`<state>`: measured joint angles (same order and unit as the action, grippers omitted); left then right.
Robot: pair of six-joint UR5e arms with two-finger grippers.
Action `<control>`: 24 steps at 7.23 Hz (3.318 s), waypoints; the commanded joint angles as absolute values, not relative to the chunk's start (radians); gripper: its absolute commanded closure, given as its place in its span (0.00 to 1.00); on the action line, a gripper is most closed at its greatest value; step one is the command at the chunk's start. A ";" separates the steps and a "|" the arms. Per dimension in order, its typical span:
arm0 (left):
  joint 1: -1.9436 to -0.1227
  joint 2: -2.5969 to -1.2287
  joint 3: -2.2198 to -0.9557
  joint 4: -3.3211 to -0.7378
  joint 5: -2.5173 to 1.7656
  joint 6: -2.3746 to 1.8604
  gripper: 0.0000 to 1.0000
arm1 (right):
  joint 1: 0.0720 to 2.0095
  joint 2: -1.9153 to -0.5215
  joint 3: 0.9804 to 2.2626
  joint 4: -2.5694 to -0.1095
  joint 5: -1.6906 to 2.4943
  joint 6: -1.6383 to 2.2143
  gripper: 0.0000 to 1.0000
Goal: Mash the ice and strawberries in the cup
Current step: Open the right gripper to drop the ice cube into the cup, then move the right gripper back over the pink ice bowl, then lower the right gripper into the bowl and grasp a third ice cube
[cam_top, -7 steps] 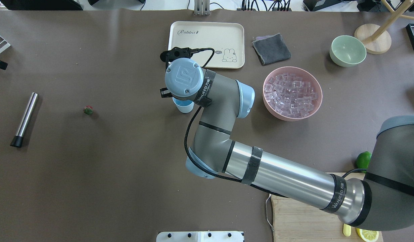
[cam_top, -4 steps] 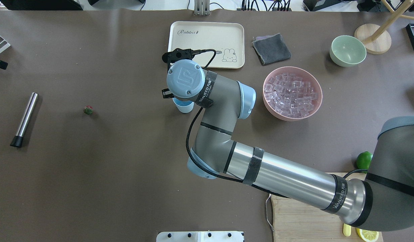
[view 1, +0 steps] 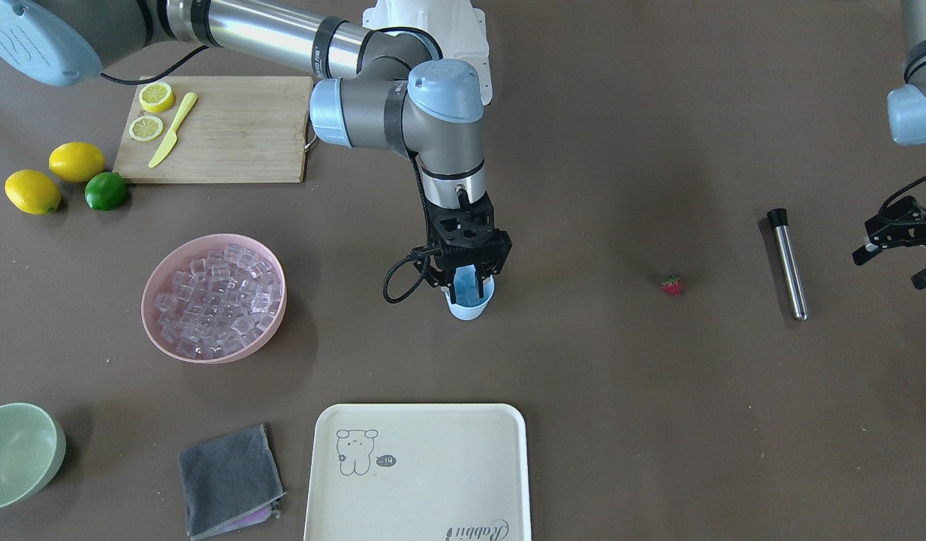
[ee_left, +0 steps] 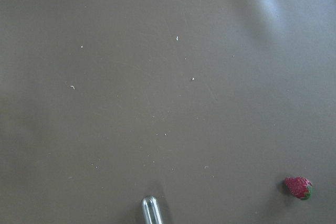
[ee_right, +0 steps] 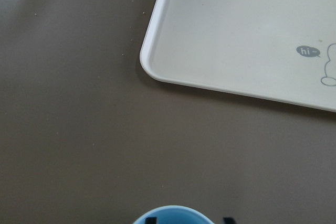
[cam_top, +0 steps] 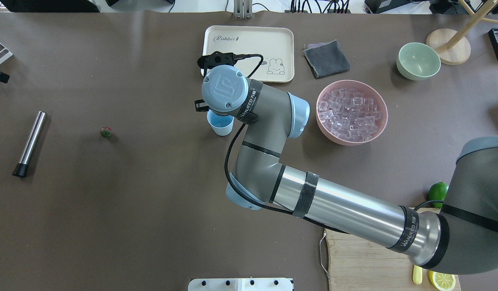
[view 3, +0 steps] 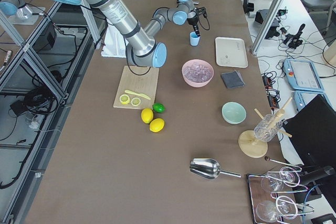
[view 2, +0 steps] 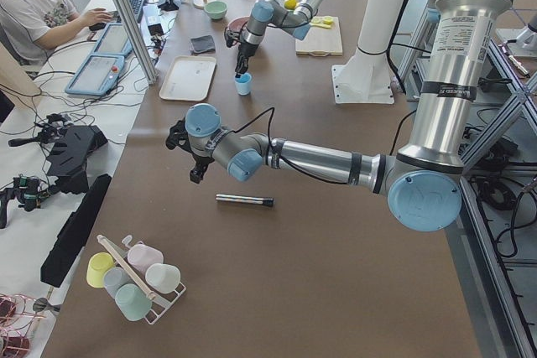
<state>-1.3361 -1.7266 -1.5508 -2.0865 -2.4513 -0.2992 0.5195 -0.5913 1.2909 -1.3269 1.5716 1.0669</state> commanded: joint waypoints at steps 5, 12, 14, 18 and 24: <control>-1.335 -1.736 -1.552 -2.088 -2.436 -0.299 0.03 | 0.753 -0.810 1.567 -1.411 1.900 0.900 0.16; -1.295 -1.740 -1.575 -2.123 -2.393 -0.383 0.03 | 0.925 -1.188 1.675 -1.232 2.065 0.658 0.16; -1.255 -1.744 -1.565 -2.125 -2.391 -0.385 0.03 | 0.885 -1.200 1.678 -1.239 1.930 0.660 0.17; -1.252 -1.747 -1.563 -2.126 -2.391 -0.399 0.03 | 0.835 -1.198 1.672 -1.238 1.876 0.666 0.24; -1.252 -1.770 -1.549 -2.126 -2.349 -0.403 0.03 | 0.810 -1.166 1.674 -1.229 1.972 0.610 0.22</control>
